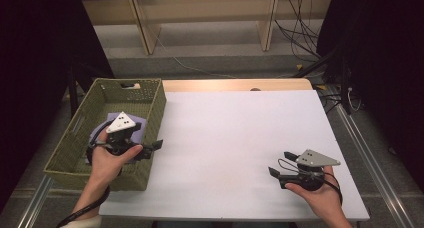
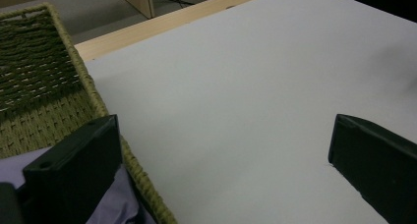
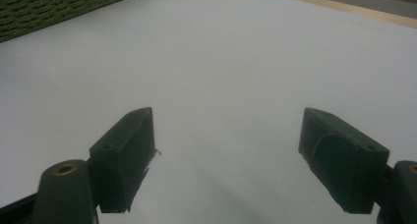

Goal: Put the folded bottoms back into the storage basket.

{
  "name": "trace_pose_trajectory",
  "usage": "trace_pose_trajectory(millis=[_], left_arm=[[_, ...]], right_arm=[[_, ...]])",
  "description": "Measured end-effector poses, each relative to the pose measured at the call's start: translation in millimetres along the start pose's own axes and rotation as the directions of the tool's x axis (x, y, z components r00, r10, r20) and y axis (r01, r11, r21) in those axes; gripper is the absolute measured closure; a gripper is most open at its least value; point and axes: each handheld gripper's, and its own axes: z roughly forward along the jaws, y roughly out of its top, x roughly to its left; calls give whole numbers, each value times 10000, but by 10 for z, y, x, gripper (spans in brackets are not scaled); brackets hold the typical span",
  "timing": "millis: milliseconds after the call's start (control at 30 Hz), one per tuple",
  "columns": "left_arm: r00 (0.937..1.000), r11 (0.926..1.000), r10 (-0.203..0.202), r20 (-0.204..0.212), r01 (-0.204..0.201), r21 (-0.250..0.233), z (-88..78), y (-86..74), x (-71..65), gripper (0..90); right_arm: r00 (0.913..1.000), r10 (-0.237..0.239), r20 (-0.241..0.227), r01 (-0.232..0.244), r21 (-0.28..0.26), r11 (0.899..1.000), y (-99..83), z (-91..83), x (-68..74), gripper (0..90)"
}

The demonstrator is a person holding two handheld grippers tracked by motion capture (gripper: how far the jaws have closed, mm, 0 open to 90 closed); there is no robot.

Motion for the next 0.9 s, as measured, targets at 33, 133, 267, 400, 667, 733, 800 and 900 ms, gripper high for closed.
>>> trace_pose_trajectory(millis=[33, 133, 267, 400, 667, 733, 800, 900], left_arm=[[10000, 10000, 24, 44, -24, 10, 1, -5, -18, 0], [9997, 9998, 165, 190, -167, 79, 9, -25, -68, 0], [9985, 9991, 417, 367, -419, 52, -6, -40, -129, 0], [9978, 9986, 493, 433, -500, 169, -29, -59, -161, 0], [9969, 9977, 561, 550, -581, 353, -18, -119, -248, 0], [9963, 9972, 596, 622, -622, 405, -4, -125, -273, 0], [9954, 9964, 676, 674, -708, 459, 11, -129, -298, 0], [9942, 9952, 792, 722, -830, 519, 34, -135, -335, 0]], right_arm=[[10000, -11, 2, 11, -4, 10000, -2, -1, -4, 224], [10000, 12, 20, -12, -4, 10000, -7, -1, -10, 224], [10000, 14, 25, -14, -1, 10000, -7, -1, -10, 224], [10000, -2, 29, 2, 28, 10000, -7, -1, -10, 224], [10000, 10, 20, -10, 64, 10000, -7, 2, -6, 224], [10000, 2, 27, -2, 64, 10000, -6, 2, -5, 224], [10000, 8, 23, -9, 63, 10000, -7, 1, -5, 224], [10000, 8, 22, -8, 60, 10000, -7, 2, -6, 224]])
